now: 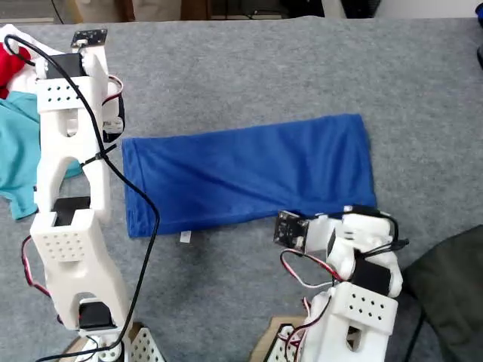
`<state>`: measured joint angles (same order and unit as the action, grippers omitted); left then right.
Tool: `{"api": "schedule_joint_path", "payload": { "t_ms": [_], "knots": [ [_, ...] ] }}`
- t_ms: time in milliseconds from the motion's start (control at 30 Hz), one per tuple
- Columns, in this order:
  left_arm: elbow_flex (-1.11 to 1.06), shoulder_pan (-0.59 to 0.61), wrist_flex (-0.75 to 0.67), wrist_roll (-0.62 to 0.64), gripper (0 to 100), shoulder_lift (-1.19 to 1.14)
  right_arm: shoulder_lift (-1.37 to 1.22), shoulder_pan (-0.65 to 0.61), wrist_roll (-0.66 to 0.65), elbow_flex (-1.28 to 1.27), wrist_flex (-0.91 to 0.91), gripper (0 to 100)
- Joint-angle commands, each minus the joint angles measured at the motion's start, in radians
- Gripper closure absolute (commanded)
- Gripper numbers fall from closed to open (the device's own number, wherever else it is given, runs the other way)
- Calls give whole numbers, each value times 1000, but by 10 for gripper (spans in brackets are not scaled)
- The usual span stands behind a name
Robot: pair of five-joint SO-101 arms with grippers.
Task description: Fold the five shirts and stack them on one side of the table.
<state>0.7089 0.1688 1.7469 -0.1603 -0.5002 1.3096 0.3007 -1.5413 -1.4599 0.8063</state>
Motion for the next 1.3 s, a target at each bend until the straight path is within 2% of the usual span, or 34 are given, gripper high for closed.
{"api": "schedule_joint_path", "payload": {
  "t_ms": [0,300,433,633,733,933,1067,1267],
  "knots": [
    [2,11,12,-3,981,65,1,-35,8,84,-26,994],
    [2,12,12,-5,981,67,-8,-96,9,82,-123,994],
    [-25,12,12,-5,981,67,-99,-114,46,131,-146,994],
    [-52,29,12,-3,981,67,-447,-147,178,363,-130,994],
    [-52,43,12,-6,981,67,-645,-147,226,536,-66,994],
    [-55,64,12,-8,981,67,-949,-145,284,835,-12,994],
    [-52,66,12,-8,981,67,-1056,-147,293,917,-2,993],
    [-48,57,12,-8,981,67,-1061,-183,292,943,124,864]
  ]
}}
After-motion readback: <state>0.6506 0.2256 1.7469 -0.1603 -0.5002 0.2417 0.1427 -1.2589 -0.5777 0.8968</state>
